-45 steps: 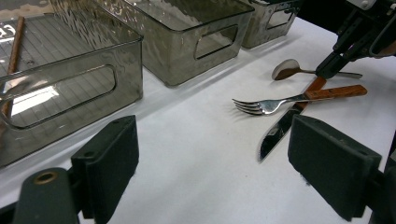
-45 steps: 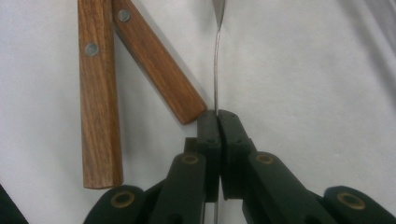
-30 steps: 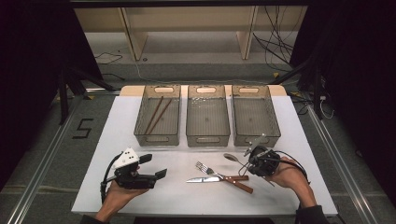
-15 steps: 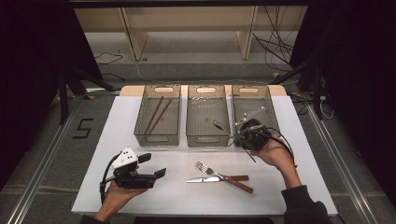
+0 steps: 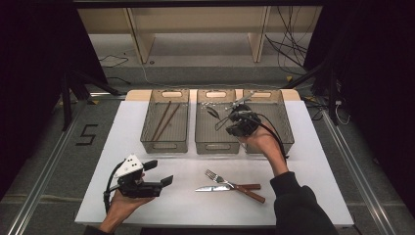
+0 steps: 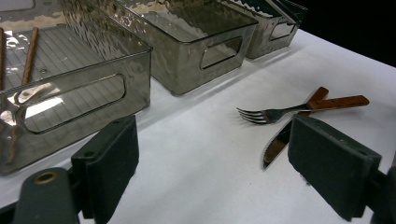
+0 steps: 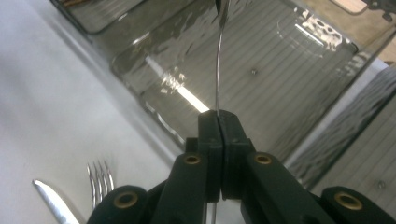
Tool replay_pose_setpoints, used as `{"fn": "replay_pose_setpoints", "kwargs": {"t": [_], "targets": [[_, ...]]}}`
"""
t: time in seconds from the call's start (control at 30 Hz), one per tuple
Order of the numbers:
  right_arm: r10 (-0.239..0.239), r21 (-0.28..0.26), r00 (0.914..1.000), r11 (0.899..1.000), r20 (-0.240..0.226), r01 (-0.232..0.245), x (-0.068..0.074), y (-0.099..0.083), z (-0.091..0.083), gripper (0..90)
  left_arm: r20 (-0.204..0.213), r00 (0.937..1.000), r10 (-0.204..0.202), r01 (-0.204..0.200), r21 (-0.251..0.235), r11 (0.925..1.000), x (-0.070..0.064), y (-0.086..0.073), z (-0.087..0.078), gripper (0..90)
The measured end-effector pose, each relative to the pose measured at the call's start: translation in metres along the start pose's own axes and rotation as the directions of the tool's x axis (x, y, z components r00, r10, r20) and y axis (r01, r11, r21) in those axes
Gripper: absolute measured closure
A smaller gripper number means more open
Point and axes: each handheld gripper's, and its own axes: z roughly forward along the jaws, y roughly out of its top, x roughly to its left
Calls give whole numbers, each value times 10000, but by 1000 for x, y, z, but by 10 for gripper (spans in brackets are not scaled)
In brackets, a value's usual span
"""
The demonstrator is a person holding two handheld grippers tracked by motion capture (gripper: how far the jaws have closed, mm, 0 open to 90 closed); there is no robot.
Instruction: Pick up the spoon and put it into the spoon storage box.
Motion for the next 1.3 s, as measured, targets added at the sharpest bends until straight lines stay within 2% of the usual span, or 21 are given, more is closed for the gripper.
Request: {"fn": "replay_pose_setpoints", "kwargs": {"t": [0.3,0.67,1.0,1.3], "targets": [[427,180,9990,9989,131,-429,-8,23,17,898,-57,10000,-57,57,-124,9999,1,0,-2,160],[825,494,9959,9952,381,-843,-17,29,40,897,-59,10000,-62,61,-129,9999,2,0,-2,160],[997,590,9944,9931,345,-1016,-22,42,48,898,-51,9999,-117,117,-144,9998,2,0,-2,160],[1467,951,9875,9838,585,-1518,-26,42,64,894,-39,9999,-114,113,-199,9997,2,0,-3,160]]}}
